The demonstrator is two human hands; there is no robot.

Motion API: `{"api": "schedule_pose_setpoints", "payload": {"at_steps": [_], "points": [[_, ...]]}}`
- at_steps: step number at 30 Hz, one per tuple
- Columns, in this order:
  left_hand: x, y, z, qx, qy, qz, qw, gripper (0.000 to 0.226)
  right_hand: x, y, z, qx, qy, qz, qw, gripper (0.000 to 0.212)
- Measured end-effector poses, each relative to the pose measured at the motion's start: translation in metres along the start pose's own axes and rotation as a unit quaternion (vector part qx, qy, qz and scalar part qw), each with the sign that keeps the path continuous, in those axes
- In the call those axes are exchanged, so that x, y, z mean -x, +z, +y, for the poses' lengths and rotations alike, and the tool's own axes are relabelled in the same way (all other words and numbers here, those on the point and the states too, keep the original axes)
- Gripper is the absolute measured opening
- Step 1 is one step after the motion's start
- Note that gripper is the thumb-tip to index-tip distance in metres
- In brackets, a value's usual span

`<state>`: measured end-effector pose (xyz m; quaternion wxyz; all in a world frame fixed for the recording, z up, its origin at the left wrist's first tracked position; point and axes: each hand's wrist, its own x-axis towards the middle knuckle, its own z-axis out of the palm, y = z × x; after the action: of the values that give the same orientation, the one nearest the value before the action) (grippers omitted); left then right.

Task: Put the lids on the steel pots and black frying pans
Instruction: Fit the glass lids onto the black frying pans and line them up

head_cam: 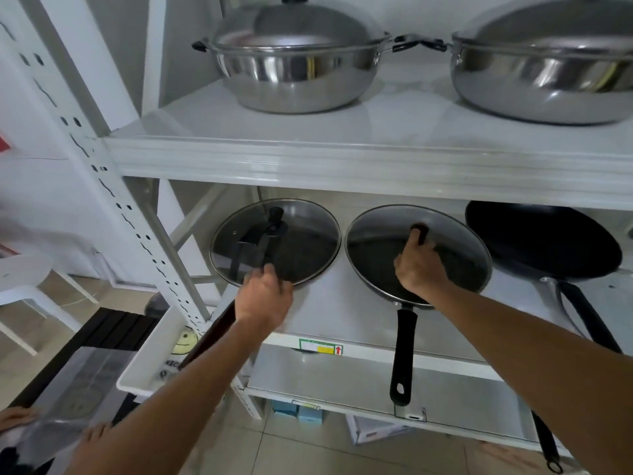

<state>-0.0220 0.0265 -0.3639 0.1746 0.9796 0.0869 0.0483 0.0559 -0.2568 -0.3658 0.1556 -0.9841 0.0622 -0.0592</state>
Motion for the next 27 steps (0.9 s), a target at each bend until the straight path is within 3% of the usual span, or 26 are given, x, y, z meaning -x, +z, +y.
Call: {"api": "schedule_pose_setpoints", "payload": {"at_steps": [2, 4, 7, 9, 13, 16, 27], "points": [[0.011, -0.008, -0.043, -0.088, -0.014, 0.034, 0.995, 0.047, 0.021, 0.0, -0.006, 0.026, -0.002, -0.014, 1.0, 0.075], [0.027, -0.008, -0.073, -0.157, -0.072, 0.011, 0.985, 0.06, 0.041, -0.002, -0.011, 0.055, 0.011, -0.032, 0.998, 0.065], [0.049, -0.002, -0.095, -0.102, -0.156, -0.082, 0.979, 0.064, 0.069, -0.005, -0.018, 0.101, 0.036, -0.064, 0.992, 0.058], [0.057, 0.002, -0.092, -0.037, -0.139, -0.116, 0.983, 0.05, 0.086, -0.001, -0.02, 0.129, 0.035, -0.095, 0.986, 0.074], [0.062, 0.006, -0.055, 0.04, -0.121, -0.099, 0.987, 0.041, 0.115, 0.009, -0.017, 0.09, 0.043, -0.174, 0.98, 0.106], [0.06, 0.009, -0.039, 0.05, -0.13, -0.099, 0.985, 0.041, 0.124, 0.008, -0.011, 0.047, 0.052, -0.174, 0.982, 0.106], [0.048, 0.005, -0.069, 0.0, -0.091, -0.101, 0.991, 0.041, 0.137, -0.008, 0.028, 0.129, 0.002, -0.174, 0.976, 0.102]]}}
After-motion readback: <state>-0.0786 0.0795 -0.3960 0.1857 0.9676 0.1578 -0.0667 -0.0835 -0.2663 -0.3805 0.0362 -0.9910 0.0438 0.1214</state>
